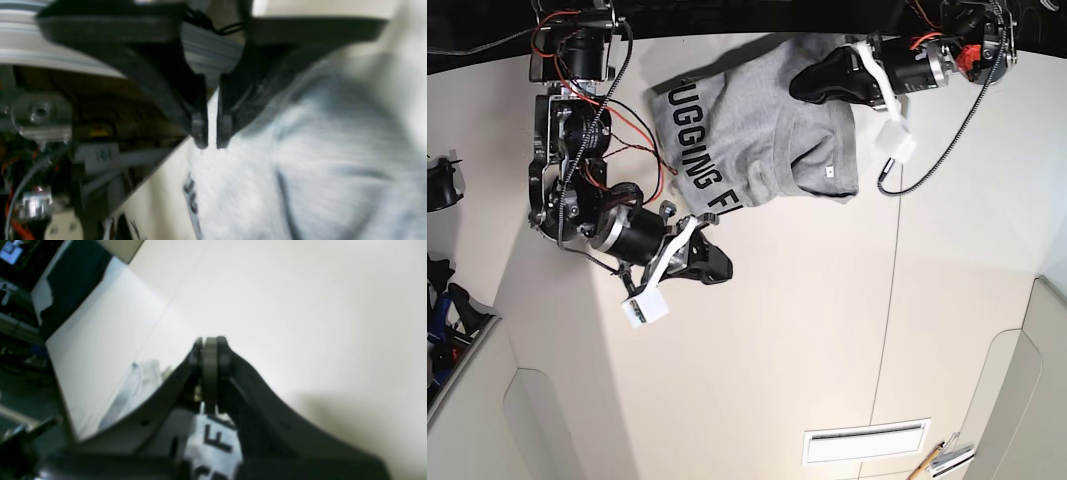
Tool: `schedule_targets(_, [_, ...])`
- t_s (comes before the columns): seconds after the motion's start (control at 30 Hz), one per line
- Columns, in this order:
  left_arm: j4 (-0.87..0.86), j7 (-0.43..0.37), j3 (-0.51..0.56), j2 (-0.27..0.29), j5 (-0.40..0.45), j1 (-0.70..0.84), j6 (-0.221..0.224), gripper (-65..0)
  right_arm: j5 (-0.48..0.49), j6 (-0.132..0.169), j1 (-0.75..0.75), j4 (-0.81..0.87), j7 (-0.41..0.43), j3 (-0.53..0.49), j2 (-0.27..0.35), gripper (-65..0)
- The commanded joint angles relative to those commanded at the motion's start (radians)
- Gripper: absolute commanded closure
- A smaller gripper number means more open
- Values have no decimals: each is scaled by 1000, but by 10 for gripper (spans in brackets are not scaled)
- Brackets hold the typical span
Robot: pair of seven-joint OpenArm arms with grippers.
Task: Fold the T-shirt properly
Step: 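Press and square the folded bundle with both grippers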
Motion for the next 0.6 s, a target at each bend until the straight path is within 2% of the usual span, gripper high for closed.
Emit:
schedule_targets(0.17, [-16,-117,201,0,212,9,0,0,-34,0,2,-85,53,-66,0,0])
schedule_targets(0.23, [-33,-164,255,0,300,8,0,0,-79,0,5,-156,79,-106,0,0])
schedule_targets(0.27, [-42,-184,267,0,330,5,0,0,-97,0,9,-194,85,-126,0,0])
schedule_targets(0.37, [-77,-196,264,0,345,-14,0,0,-101,1,19,-282,85,-166,3,0])
schedule_targets(0.5, [-179,-196,254,-1,465,-78,0,0,-100,1,18,-286,77,-168,12,0])
schedule_targets(0.6, [-234,-197,209,0,451,-128,0,0,-69,1,18,-286,29,-168,44,0])
